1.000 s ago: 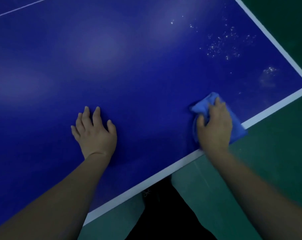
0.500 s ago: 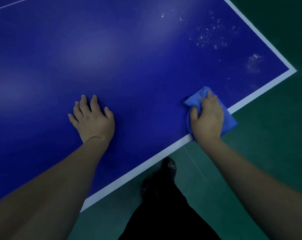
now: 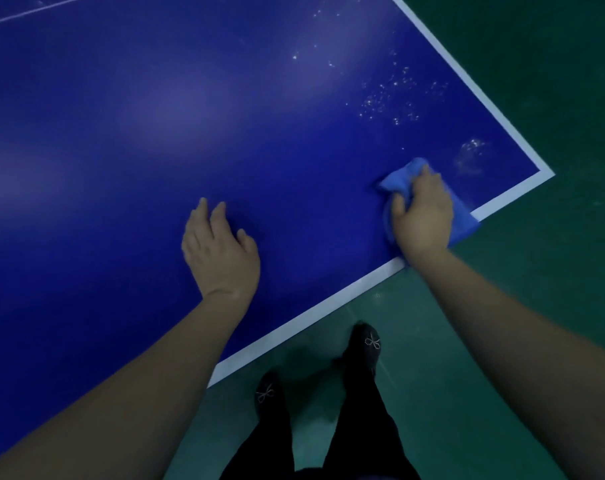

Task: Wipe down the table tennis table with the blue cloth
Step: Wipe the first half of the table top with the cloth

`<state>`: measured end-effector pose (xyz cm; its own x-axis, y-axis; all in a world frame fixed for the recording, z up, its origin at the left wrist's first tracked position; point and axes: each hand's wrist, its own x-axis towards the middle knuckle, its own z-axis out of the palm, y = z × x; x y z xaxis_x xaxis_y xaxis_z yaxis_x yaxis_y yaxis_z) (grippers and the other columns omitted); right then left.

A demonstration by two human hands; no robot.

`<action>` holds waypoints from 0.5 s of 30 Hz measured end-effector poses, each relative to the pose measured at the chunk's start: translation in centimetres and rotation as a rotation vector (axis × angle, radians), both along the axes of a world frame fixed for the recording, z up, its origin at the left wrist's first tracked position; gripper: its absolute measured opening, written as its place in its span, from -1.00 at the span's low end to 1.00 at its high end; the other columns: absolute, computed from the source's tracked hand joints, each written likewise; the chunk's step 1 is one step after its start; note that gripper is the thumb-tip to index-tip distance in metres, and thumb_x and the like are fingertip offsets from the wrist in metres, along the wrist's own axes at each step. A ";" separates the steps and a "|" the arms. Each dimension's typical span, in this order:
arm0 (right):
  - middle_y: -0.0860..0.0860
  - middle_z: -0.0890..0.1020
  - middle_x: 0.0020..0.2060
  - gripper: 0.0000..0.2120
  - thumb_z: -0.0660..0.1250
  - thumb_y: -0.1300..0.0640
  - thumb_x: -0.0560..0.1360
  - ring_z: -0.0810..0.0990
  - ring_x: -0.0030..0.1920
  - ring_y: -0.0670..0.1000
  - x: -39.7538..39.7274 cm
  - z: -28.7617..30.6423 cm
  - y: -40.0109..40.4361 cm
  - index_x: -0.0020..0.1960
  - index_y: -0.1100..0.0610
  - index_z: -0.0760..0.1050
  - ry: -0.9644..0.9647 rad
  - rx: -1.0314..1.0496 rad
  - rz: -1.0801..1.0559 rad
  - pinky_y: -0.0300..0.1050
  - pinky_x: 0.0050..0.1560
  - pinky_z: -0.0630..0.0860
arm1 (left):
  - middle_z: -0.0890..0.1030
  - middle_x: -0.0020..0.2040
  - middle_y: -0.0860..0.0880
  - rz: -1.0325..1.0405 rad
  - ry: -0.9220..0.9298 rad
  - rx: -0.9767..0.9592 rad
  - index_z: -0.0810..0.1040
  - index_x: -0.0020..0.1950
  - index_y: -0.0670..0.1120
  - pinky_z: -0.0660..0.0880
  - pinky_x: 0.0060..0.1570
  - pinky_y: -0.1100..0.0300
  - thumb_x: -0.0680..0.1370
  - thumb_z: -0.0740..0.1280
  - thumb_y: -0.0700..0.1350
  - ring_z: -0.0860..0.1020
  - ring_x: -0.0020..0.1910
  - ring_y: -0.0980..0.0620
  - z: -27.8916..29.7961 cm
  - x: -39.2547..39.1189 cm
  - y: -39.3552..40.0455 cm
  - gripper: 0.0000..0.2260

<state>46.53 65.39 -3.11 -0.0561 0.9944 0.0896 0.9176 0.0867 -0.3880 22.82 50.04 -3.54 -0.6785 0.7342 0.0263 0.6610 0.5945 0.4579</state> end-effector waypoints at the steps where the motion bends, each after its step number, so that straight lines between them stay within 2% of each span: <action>1: 0.23 0.44 0.34 -0.61 0.25 0.11 0.53 0.39 0.34 0.28 -1.1 -0.4 -1.0 0.29 0.28 0.42 0.003 -0.008 0.104 0.21 0.33 0.32 | 0.21 0.54 -0.14 -0.022 -0.013 -0.012 0.31 0.48 -0.14 0.11 0.48 -0.13 0.58 0.24 -0.12 0.18 0.51 -0.14 0.0 1.2 1.2 -0.54; 4: 0.09 0.33 0.47 -0.57 0.27 0.06 0.55 0.22 0.49 0.14 -1.9 -1.2 -2.1 0.38 0.15 0.41 -0.004 -0.068 0.499 0.11 0.46 0.15 | 0.15 0.57 -0.10 -0.059 -0.031 -0.071 0.27 0.51 -0.07 -0.01 0.52 -0.11 0.60 0.20 -0.04 0.09 0.55 -0.11 -0.4 4.0 4.3 -0.52; 5: 0.06 0.32 0.48 -0.57 0.27 0.05 0.55 0.21 0.50 0.11 -1.1 -1.2 -0.8 0.39 0.13 0.41 -0.008 -0.064 0.560 0.09 0.47 0.14 | 0.12 0.58 -0.08 -0.058 -0.026 -0.102 0.24 0.53 -0.05 -0.05 0.53 -0.11 0.60 0.18 0.00 0.06 0.56 -0.10 -0.7 4.6 5.0 -0.51; 7: 0.08 0.33 0.46 -0.57 0.27 0.08 0.55 0.24 0.48 0.14 1.4 -1.0 3.0 0.39 0.16 0.40 -0.020 -0.061 0.499 0.11 0.47 0.18 | 0.07 0.60 -0.07 -0.048 0.007 -0.175 0.19 0.55 -0.01 -0.12 0.52 -0.13 0.60 0.12 0.07 0.00 0.57 -0.08 -1.4 5.3 5.6 -0.49; 10: 0.11 0.34 0.46 -0.66 0.23 0.08 0.56 0.27 0.46 0.18 5.7 -0.4 7.9 0.29 0.20 0.45 -0.002 -0.066 0.218 0.16 0.44 0.22 | 0.06 0.60 -0.06 -0.029 0.066 -0.221 0.15 0.55 0.02 -0.13 0.51 -0.16 0.58 0.02 0.13 -0.02 0.57 -0.09 -2.0 5.6 5.8 -0.46; 12: 0.13 0.34 0.45 -0.69 0.25 0.10 0.55 0.28 0.45 0.20 6.0 -0.2 7.9 0.24 0.21 0.45 0.004 -0.049 0.107 0.19 0.42 0.25 | 0.07 0.59 -0.05 -0.006 0.071 -0.224 0.16 0.54 0.04 -0.11 0.51 -0.16 0.56 0.00 0.15 -0.02 0.57 -0.08 -2.1 5.6 5.8 -0.46; 13: 0.15 0.36 0.44 -0.66 0.27 0.12 0.53 0.30 0.43 0.21 5.4 -0.4 6.9 0.27 0.22 0.43 -0.001 -0.043 0.131 0.21 0.41 0.26 | 0.07 0.59 -0.04 0.001 0.071 -0.223 0.16 0.53 0.05 -0.11 0.51 -0.15 0.56 0.00 0.15 -0.02 0.57 -0.07 -2.0 5.6 5.9 -0.46; 15: 0.15 0.37 0.43 -0.57 0.32 0.15 0.49 0.32 0.43 0.21 3.7 -0.9 4.2 0.33 0.21 0.42 -0.003 -0.053 0.348 0.20 0.43 0.25 | 0.08 0.59 -0.04 0.008 0.070 -0.222 0.18 0.53 0.05 -0.11 0.52 -0.14 0.55 0.00 0.15 -0.01 0.56 -0.06 -1.8 5.7 5.9 -0.46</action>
